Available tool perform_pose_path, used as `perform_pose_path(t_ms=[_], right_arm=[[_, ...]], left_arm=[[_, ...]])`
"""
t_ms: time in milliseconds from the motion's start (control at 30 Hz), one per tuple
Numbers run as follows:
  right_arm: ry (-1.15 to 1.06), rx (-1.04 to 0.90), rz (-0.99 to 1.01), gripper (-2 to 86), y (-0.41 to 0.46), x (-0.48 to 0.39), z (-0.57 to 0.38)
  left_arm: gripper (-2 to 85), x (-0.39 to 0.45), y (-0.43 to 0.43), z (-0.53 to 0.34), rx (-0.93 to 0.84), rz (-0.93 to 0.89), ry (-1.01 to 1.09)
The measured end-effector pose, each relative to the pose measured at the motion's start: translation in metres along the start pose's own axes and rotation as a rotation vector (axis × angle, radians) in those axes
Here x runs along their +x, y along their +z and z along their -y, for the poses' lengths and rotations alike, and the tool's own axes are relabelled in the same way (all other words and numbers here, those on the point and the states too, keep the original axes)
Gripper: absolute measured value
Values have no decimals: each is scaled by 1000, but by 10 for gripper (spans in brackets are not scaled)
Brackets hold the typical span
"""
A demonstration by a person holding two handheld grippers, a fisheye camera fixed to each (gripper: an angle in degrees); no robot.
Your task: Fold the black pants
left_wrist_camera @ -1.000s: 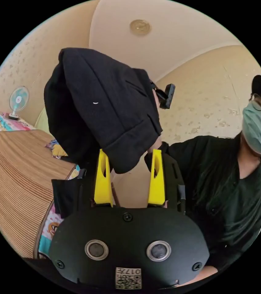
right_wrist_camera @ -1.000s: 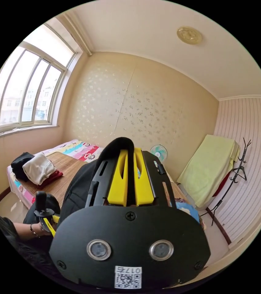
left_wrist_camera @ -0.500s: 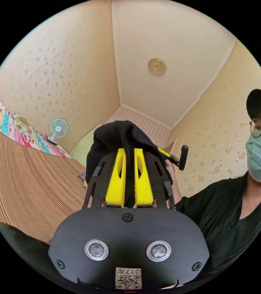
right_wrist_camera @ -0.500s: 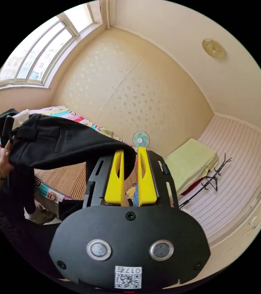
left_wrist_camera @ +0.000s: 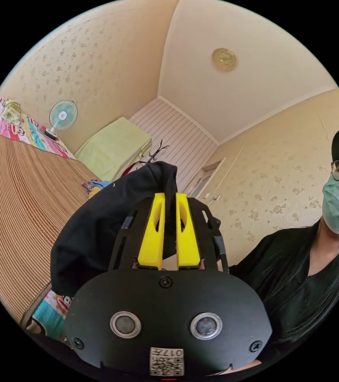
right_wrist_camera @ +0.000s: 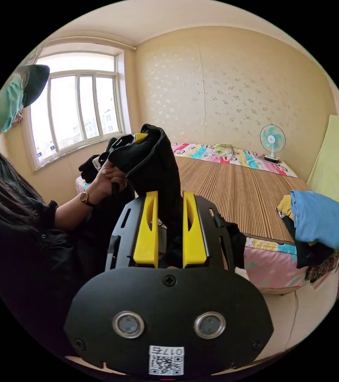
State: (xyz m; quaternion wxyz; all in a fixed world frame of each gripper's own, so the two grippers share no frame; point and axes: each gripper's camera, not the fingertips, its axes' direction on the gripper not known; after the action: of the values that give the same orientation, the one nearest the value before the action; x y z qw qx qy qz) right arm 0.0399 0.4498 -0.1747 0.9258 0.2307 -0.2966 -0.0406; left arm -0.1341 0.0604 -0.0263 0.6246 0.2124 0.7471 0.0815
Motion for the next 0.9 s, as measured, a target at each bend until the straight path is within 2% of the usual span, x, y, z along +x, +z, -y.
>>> perform_pose_path(t_ms=[67, 133, 333, 433, 500, 567, 733, 900], right_arm=[[49, 122, 179, 116, -29, 19, -11], [61, 180, 273, 127, -42, 26, -17], [47, -2, 72, 108, 11, 5, 11], [212, 80, 87, 56, 22, 19, 31], [301, 148, 145, 48, 21, 30, 46], [322, 200, 146, 43, 20, 24, 72], [248, 278, 85, 39, 11, -8, 126], [334, 434, 34, 38, -12, -26, 154]], left_arm=[[49, 1, 0, 2, 15, -2, 5], [49, 2, 1, 5, 21, 0, 19], [51, 1, 27, 8, -17, -49, 51], [63, -8, 36, 5, 17, -36, 9], [87, -23, 21, -1, 155, -57, -79], [98, -30, 12, -2, 210, -65, -115], [142, -11, 7, -15, 305, 100, -178], [170, 50, 55, -36, 321, 380, -144]])
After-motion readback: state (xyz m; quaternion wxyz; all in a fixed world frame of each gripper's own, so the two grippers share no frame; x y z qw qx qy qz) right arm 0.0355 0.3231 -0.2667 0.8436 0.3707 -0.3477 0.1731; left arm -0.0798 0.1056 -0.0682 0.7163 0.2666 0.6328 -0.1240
